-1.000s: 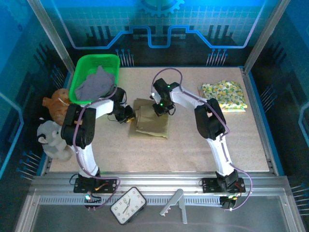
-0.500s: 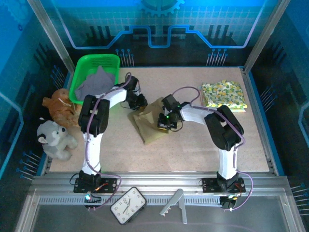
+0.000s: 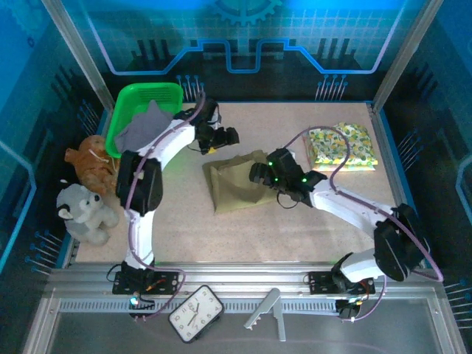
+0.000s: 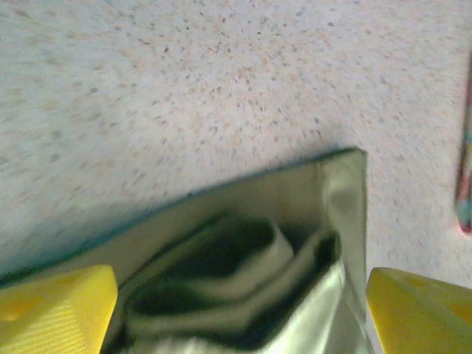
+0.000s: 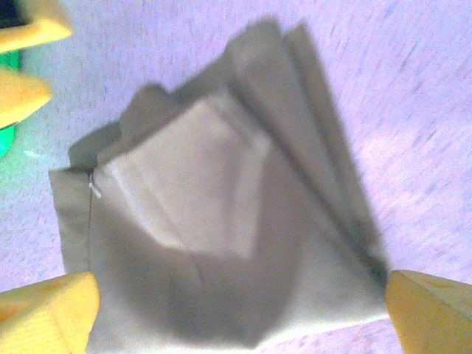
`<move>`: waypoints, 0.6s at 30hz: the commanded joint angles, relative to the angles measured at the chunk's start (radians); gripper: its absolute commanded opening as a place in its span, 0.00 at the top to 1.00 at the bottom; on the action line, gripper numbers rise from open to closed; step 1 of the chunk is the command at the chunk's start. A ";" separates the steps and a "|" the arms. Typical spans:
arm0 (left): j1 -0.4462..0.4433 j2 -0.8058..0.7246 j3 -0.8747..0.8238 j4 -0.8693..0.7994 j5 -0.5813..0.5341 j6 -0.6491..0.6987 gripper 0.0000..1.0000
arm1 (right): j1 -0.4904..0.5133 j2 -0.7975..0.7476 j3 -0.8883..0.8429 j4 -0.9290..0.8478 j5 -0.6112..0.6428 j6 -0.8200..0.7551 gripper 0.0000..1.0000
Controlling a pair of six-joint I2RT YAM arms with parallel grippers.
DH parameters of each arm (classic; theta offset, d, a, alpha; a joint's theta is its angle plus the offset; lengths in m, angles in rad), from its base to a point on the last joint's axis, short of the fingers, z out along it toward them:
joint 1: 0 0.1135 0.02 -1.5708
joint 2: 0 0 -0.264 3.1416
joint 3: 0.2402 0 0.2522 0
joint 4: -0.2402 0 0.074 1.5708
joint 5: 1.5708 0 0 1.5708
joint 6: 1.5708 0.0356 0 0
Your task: Fold and stack the skirts
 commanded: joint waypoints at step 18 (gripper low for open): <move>0.015 -0.491 -0.671 0.189 -0.055 -0.328 0.10 | -0.264 0.634 0.573 -0.279 -0.694 -0.839 0.31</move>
